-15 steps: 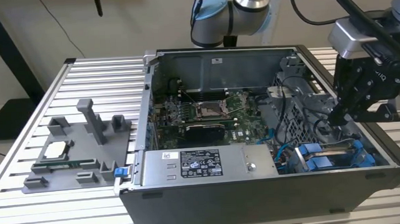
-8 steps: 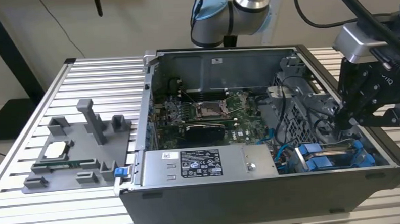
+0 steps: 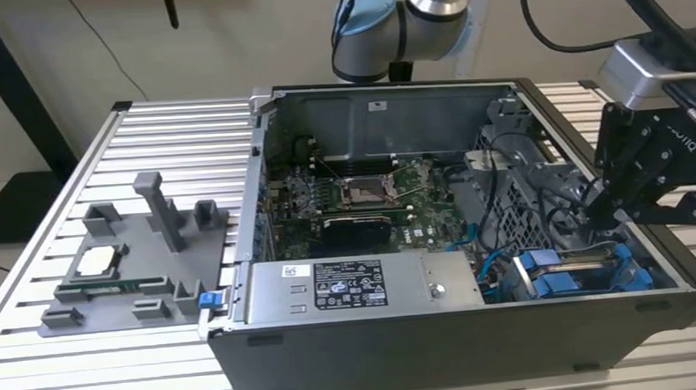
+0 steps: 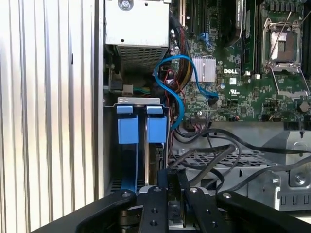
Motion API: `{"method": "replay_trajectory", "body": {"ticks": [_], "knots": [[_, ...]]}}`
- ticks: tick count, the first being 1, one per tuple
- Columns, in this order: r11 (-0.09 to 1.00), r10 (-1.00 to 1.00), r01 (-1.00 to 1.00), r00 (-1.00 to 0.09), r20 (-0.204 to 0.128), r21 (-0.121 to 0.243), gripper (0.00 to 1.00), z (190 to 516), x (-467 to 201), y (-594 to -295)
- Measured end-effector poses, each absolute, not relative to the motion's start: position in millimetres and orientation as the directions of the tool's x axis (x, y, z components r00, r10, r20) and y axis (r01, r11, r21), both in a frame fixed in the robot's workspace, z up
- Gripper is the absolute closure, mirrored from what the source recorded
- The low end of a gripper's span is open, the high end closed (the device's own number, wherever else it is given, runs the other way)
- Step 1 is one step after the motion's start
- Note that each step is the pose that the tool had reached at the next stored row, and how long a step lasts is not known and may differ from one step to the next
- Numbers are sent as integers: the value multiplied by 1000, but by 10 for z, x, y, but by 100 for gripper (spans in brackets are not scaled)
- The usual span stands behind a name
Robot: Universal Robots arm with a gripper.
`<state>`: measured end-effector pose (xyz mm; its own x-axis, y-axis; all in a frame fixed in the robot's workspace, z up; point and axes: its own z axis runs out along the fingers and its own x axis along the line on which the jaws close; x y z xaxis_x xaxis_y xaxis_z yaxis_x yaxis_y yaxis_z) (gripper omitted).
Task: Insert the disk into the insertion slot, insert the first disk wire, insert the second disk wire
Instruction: 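Insert the first disk wire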
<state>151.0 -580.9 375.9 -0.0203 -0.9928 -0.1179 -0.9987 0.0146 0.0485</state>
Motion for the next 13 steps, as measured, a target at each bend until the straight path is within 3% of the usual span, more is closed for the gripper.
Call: {"method": "replay_trajectory", "body": {"ticks": [3, 13], "knots": [[15, -993, -997, -23, -113, 74, 100, 3752, 1602, -5809], [17, -996, -996, -25, -84, 88, 100, 3724, 1681, -5808]]}}
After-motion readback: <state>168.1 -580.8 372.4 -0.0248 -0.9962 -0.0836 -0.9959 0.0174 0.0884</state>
